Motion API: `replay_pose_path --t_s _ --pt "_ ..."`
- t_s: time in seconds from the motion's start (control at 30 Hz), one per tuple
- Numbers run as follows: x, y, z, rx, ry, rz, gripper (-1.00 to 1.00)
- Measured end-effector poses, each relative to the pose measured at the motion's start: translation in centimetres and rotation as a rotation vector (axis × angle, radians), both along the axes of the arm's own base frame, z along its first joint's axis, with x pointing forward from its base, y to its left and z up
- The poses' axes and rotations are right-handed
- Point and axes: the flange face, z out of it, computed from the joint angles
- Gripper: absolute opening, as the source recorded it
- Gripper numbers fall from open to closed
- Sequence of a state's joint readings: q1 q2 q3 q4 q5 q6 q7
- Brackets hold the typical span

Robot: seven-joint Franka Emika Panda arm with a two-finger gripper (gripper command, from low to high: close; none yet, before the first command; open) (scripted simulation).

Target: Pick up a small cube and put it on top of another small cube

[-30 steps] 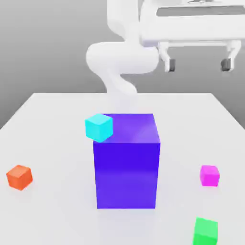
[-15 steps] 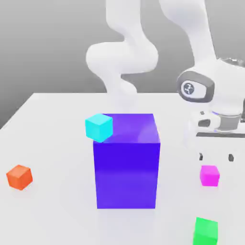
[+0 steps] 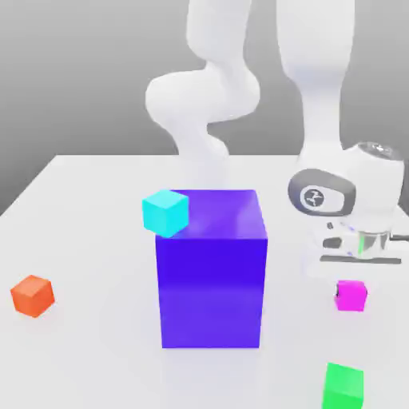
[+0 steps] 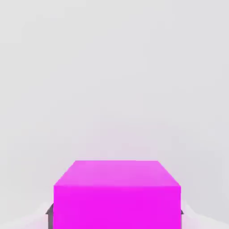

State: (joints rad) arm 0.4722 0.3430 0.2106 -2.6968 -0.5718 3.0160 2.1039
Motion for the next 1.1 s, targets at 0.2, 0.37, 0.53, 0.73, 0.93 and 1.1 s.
replay_pose_path --t_s 0.2,0.37,0.53,0.73,0.93,1.1 --pt "0.2 0.4 3.2 0.009 -0.001 -0.004 -1.00" --pt "0.1 0.1 6.0 0.003 -0.001 -0.002 -1.00" --pt "6.1 -0.6 8.1 0.003 0.000 0.037 -1.00" --pt "16.7 -4.5 10.6 0.003 0.000 0.095 -1.00" --pt "22.0 -7.9 7.5 -0.002 -0.001 0.120 -1.00" --pt "21.9 -8.0 6.2 -0.002 -0.001 0.121 1.00"
